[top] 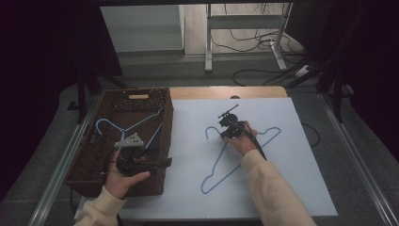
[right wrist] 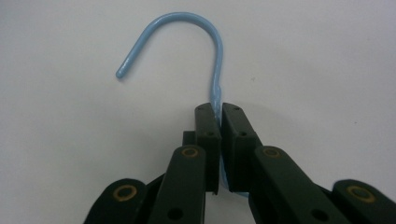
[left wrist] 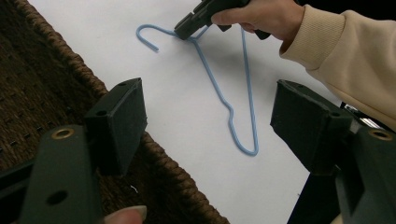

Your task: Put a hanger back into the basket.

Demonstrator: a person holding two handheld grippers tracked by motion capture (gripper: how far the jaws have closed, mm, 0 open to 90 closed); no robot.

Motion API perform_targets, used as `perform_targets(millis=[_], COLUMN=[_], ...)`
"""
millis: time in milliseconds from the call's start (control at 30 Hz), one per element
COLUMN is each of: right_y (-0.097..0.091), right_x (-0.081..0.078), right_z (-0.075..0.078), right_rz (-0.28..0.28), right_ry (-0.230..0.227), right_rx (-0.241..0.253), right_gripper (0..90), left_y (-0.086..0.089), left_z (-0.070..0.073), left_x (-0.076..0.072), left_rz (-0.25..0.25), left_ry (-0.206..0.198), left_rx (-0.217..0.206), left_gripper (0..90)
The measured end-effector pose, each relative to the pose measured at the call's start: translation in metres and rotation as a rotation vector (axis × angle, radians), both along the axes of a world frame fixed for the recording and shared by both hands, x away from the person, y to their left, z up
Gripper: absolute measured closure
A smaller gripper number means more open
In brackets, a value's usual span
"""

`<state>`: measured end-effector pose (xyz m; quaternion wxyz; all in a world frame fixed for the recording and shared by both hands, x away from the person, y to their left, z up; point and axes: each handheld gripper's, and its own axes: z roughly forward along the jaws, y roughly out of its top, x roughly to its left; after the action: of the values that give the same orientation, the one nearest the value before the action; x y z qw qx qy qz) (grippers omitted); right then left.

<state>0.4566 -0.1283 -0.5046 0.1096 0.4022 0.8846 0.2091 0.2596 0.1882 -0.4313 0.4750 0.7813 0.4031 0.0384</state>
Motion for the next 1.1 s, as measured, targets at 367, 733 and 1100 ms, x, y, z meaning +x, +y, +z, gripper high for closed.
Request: perform_targets(millis=[367,733,1100], right_y=[-0.011,-0.021,-0.025], right_x=[-0.019,-0.041,-0.050], right_z=[0.033,0.054,0.057], right_rz=[0.000,0.013,0.015], right_ry=[-0.081,-0.136,-0.154], right_rx=[0.076,0.133,0.154], right_gripper=[85.8,85.7,85.7], left_y=[-0.009,-0.042,-0.082], left_z=[0.002,0.003,-0.007], left_x=[0.001,0.009,0.021], left_rz=[-0.006,-0.039,-0.094], left_ry=[0.004,0.022,0.066], left_rx=[0.006,0.037,0.069], left_gripper=[26.6,26.7,26.7])
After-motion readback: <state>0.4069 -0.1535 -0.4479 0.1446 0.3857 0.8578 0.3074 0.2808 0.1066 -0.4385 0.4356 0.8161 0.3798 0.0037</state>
